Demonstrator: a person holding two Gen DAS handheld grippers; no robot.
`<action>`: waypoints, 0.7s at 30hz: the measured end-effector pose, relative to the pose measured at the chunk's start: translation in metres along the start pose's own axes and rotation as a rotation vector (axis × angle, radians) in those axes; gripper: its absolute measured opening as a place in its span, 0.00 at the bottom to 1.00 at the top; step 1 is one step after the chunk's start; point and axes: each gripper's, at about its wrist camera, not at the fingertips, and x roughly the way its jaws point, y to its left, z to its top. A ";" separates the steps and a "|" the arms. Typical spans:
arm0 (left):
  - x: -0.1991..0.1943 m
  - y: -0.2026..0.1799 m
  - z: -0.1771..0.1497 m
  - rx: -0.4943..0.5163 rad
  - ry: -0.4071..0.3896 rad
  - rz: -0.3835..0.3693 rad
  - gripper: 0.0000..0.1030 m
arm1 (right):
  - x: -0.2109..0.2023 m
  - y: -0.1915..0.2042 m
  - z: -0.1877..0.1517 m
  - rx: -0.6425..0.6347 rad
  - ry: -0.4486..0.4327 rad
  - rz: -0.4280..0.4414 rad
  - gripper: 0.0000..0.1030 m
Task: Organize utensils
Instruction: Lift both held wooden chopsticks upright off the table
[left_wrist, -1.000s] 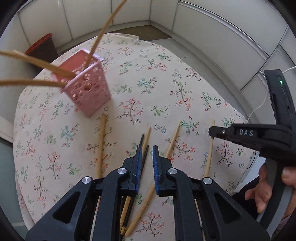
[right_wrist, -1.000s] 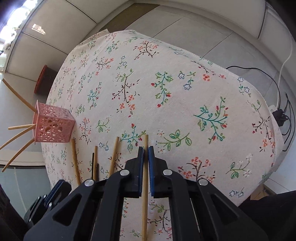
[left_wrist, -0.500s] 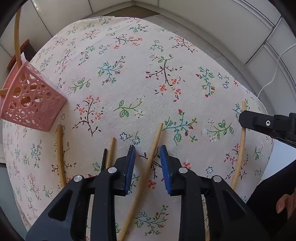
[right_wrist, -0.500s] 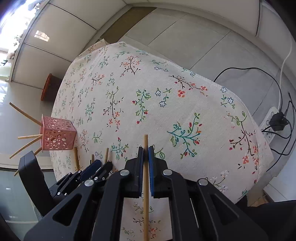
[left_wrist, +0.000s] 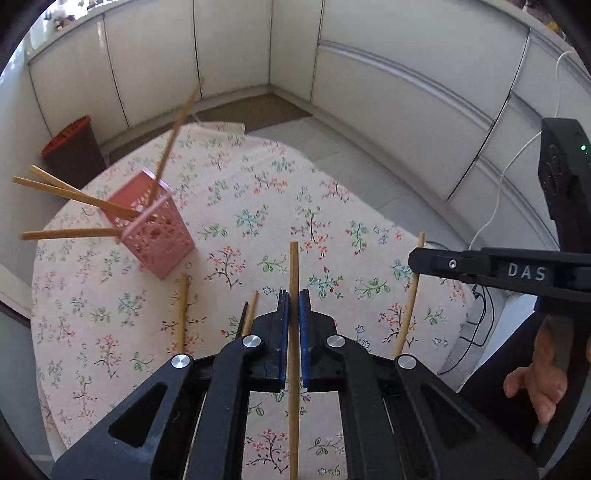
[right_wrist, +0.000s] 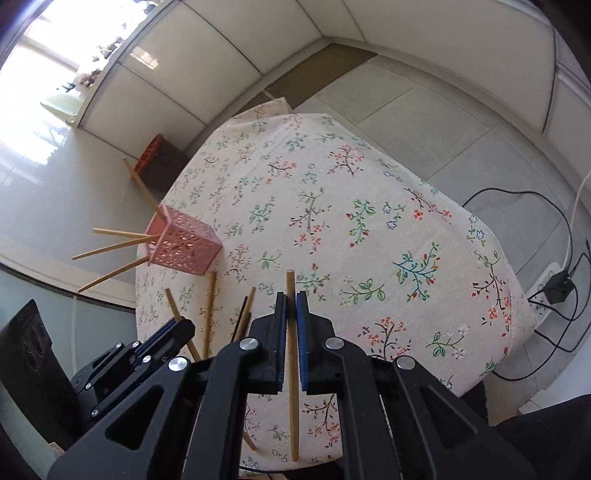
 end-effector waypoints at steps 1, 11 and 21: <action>-0.014 0.001 -0.002 -0.007 -0.037 -0.004 0.04 | -0.007 0.006 -0.002 -0.023 -0.011 0.009 0.05; -0.094 0.007 -0.018 -0.123 -0.280 -0.007 0.04 | -0.064 0.049 -0.018 -0.180 -0.126 0.059 0.05; -0.142 0.026 0.013 -0.225 -0.396 0.065 0.04 | -0.109 0.087 0.020 -0.215 -0.243 0.133 0.05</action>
